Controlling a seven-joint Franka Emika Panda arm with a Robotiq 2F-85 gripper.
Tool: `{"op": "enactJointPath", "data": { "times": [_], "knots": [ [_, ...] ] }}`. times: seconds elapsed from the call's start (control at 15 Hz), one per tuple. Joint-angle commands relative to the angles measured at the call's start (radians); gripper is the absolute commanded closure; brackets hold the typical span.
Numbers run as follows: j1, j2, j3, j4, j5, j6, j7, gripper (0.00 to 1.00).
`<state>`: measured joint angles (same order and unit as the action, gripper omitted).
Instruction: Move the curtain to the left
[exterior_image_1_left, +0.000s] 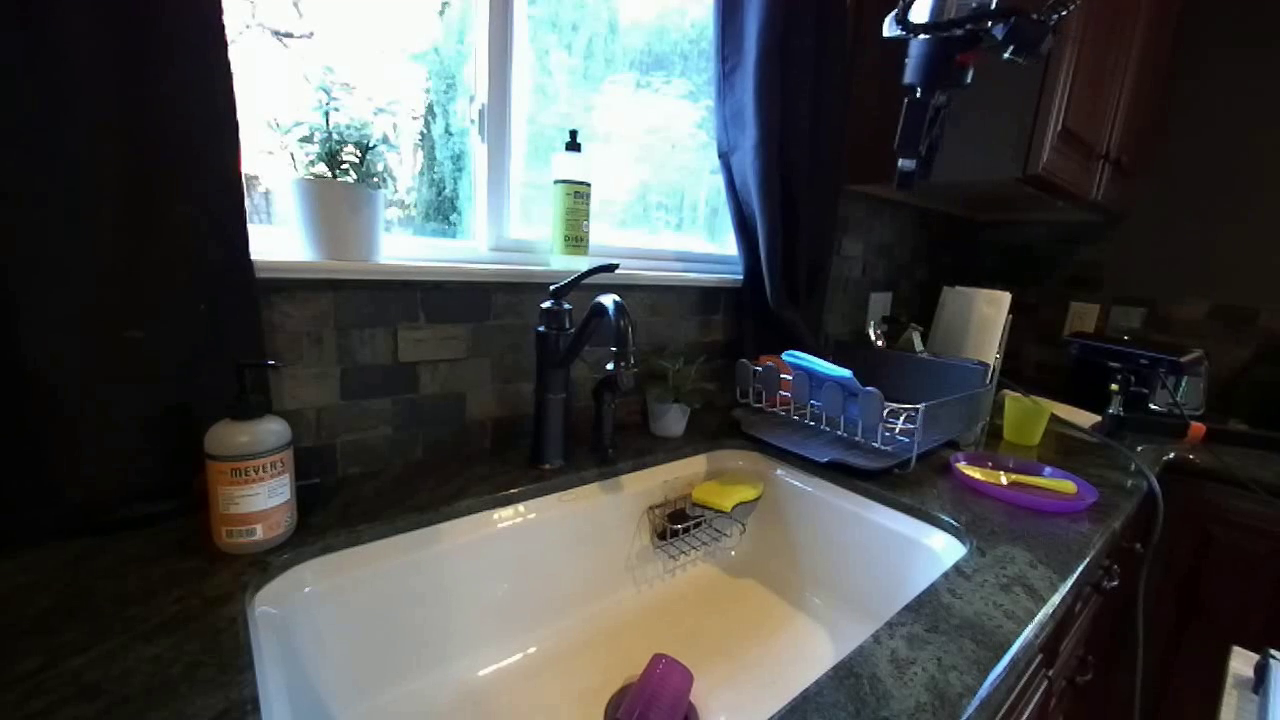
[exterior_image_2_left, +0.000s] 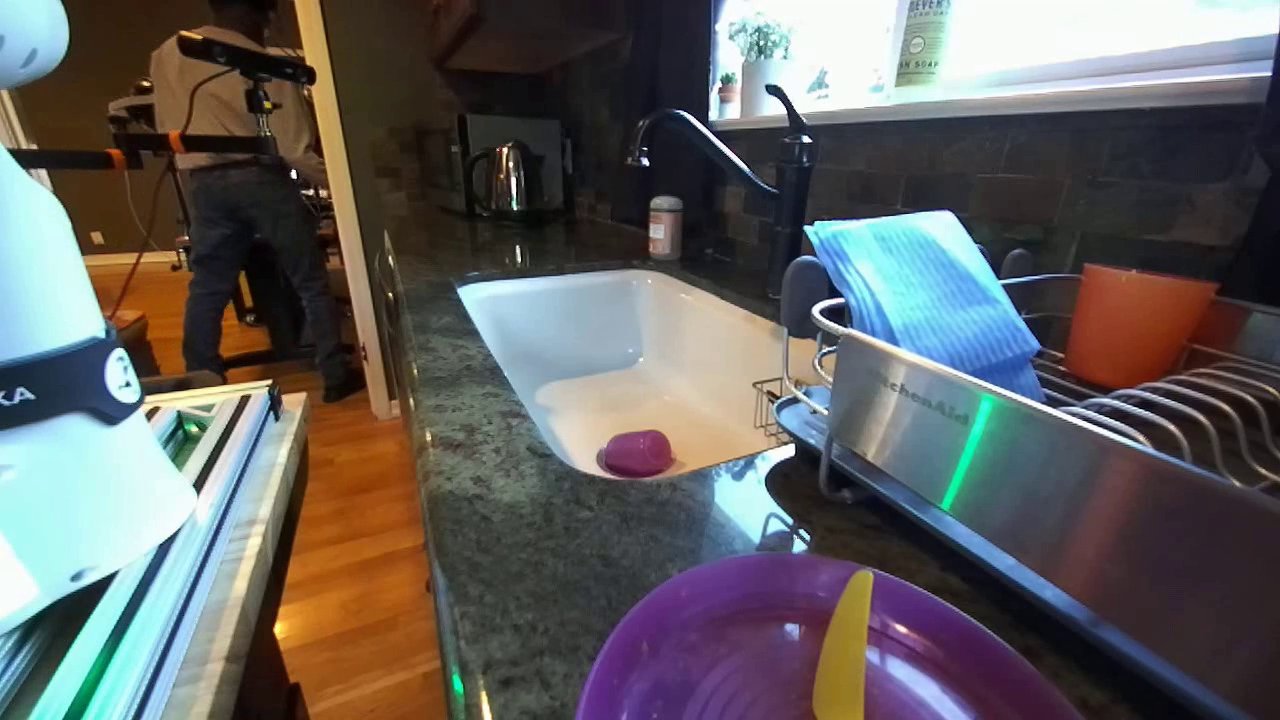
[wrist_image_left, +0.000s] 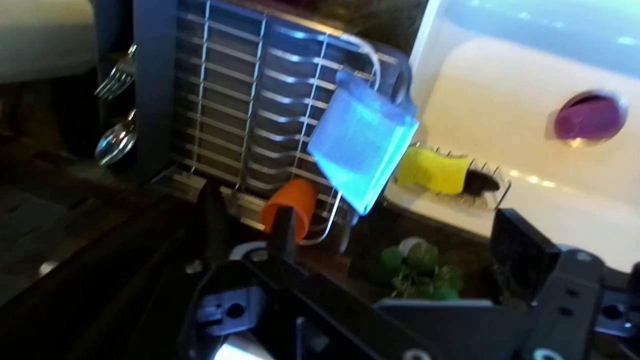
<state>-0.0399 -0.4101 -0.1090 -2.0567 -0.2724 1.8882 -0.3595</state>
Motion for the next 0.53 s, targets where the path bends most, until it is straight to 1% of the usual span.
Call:
{"op": "enactJointPath", "data": {
  "times": [0.0, 0.2, 0.33, 0.47],
  "knots": [
    [-0.007, 0.106, -0.037, 0.121, -0.017, 0.215, -0.038, 0.0],
    [-0.025, 0.212, -0.046, 0.245, 0.002, 0.422, 0.006, 0.0],
    [-0.037, 0.263, -0.029, 0.342, -0.011, 0.503, 0.058, 0.0],
    [-0.045, 0.286, -0.015, 0.421, -0.026, 0.545, 0.109, 0.0]
  ]
}}
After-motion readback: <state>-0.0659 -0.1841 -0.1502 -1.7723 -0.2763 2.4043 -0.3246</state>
